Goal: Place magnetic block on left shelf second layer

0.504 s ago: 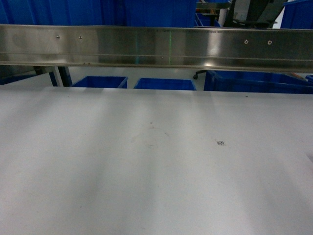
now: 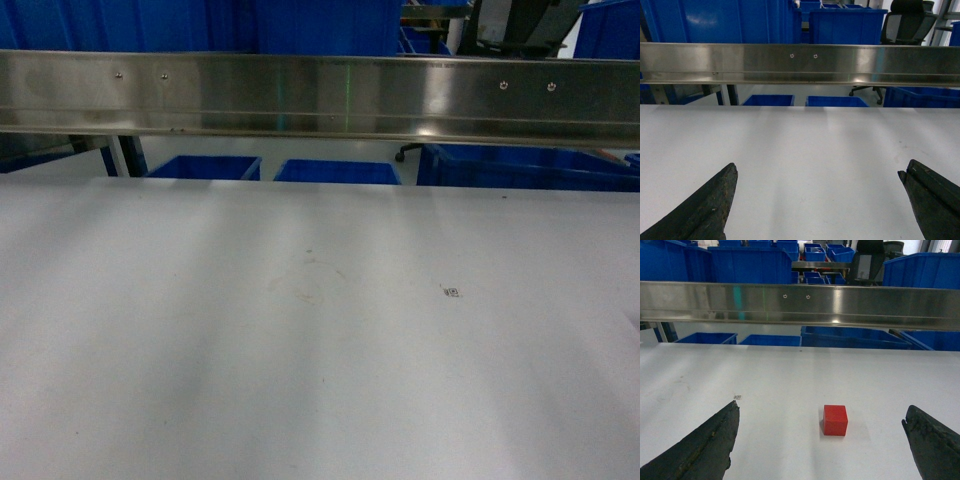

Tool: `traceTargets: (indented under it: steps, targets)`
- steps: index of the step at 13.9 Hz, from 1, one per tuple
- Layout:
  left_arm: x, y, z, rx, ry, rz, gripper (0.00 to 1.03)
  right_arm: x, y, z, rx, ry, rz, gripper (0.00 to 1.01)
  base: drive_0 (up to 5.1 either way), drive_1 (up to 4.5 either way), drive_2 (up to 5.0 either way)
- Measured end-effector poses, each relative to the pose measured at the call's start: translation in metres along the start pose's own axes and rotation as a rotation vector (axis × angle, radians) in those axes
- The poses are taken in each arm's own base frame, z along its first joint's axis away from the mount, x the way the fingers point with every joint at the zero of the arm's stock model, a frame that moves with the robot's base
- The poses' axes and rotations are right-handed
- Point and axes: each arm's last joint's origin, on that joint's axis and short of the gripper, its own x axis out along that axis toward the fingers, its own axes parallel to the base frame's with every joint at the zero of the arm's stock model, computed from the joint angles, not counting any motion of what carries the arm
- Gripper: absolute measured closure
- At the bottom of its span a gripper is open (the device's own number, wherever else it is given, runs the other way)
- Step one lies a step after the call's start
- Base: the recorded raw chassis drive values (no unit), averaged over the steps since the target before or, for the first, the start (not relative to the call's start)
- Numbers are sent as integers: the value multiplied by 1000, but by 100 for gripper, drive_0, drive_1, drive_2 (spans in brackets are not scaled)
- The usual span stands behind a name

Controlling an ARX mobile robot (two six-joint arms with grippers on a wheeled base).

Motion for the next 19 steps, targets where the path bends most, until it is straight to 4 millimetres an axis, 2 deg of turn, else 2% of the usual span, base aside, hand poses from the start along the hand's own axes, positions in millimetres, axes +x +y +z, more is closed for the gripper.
traceTargets:
  steps: [10,12,14,16,17,18,19]
  targets:
    - [0,0,0,0,0,0,5,0,0,0,0,0,0,3,0,0,0]
    - [0,0,0,0,0,0,5,8,5,6,4,-41,11,3,0,0,0]
    - [0,0,0,0,0,0,5,39,-3,6,19,34,-45,3,0,0,0]
    - [0,0,0,0,0,0,5,103,-17,38,29,-12,-33,3,0,0,0]
    - [0,0,0,0,0,0,5,138,-28,35,40,50,-19,3,0,0,0]
    - [0,0,0,0,0,0,5,161,-33,21,38,111,-29,3,0,0,0]
    - [0,0,0,0,0,0,5,199,-45,-14,48,291,3,3,0,0,0]
